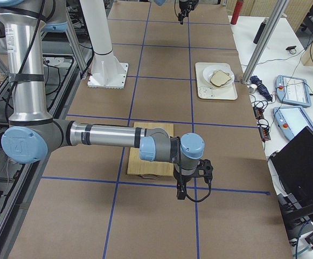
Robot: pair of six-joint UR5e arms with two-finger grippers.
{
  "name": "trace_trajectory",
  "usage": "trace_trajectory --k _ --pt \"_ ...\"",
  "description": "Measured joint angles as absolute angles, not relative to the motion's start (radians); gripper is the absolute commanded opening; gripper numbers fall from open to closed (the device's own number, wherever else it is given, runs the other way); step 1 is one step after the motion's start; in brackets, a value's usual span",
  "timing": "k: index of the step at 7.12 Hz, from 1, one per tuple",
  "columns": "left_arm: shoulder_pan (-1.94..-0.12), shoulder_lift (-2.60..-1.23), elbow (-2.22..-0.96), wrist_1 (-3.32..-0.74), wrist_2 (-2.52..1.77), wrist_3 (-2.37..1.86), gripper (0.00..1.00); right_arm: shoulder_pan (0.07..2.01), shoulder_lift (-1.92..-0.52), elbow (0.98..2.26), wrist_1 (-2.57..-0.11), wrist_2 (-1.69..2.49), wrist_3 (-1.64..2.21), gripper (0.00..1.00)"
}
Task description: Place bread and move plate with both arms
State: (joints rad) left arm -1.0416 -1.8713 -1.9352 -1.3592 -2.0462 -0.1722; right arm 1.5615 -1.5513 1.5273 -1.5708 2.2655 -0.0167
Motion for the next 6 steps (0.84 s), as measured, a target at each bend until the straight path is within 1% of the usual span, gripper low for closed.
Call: trace_trajectory --k 3,6 --pt "-1.278 -1.686 -1.887 -1.366 -2.325 0.065 0.99 1.562 -1.555 1.53 -1.571 2.266 -0.023 1.0" --pt "-1.497 -1.543 -1.789 -1.416 -2.371 0.315 0.99 1.562 -1.557 1.539 -1.571 2.267 -0.026 1.0"
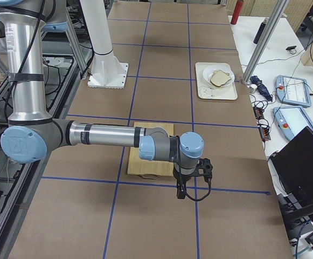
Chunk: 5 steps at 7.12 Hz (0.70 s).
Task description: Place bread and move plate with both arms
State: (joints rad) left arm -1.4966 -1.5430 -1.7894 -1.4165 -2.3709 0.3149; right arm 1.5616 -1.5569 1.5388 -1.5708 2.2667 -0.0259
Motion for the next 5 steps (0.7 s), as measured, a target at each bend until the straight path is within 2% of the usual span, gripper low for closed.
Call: trace_trajectory --k 2,5 --pt "-1.577 -1.496 -1.773 -1.417 -2.339 0.354 0.99 1.562 -1.556 1.541 -1.57 2.267 -0.027 1.0" --pt "-1.593 -1.482 -1.774 -1.42 -2.234 0.358 0.99 1.562 -1.556 1.542 -1.569 2.267 -0.027 1.0"
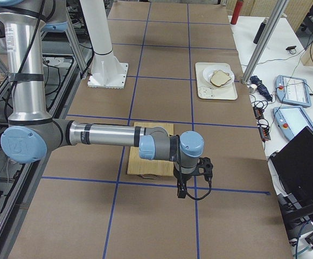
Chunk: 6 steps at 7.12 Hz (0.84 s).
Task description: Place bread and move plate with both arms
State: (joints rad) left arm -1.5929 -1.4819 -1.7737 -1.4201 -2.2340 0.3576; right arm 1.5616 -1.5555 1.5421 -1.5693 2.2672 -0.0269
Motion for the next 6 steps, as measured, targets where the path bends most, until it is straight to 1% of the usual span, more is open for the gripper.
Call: trace_trajectory --k 6 --pt "-1.592 -1.477 -1.773 -1.422 -2.224 0.366 0.99 1.562 -1.555 1.542 -1.571 2.267 -0.026 1.0"
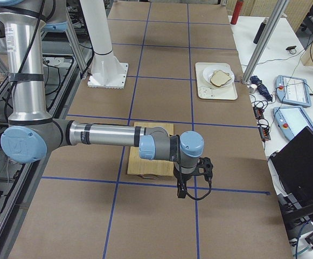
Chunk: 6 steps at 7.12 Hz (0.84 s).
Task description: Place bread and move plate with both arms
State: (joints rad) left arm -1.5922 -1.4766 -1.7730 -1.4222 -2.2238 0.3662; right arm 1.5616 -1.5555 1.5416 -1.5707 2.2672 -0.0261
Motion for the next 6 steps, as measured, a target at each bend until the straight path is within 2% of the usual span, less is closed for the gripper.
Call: trace_trajectory --k 6 --pt "-1.593 -1.458 -1.776 -1.425 -2.224 0.368 0.99 1.562 -1.557 1.542 -1.571 2.269 -0.026 1.0"
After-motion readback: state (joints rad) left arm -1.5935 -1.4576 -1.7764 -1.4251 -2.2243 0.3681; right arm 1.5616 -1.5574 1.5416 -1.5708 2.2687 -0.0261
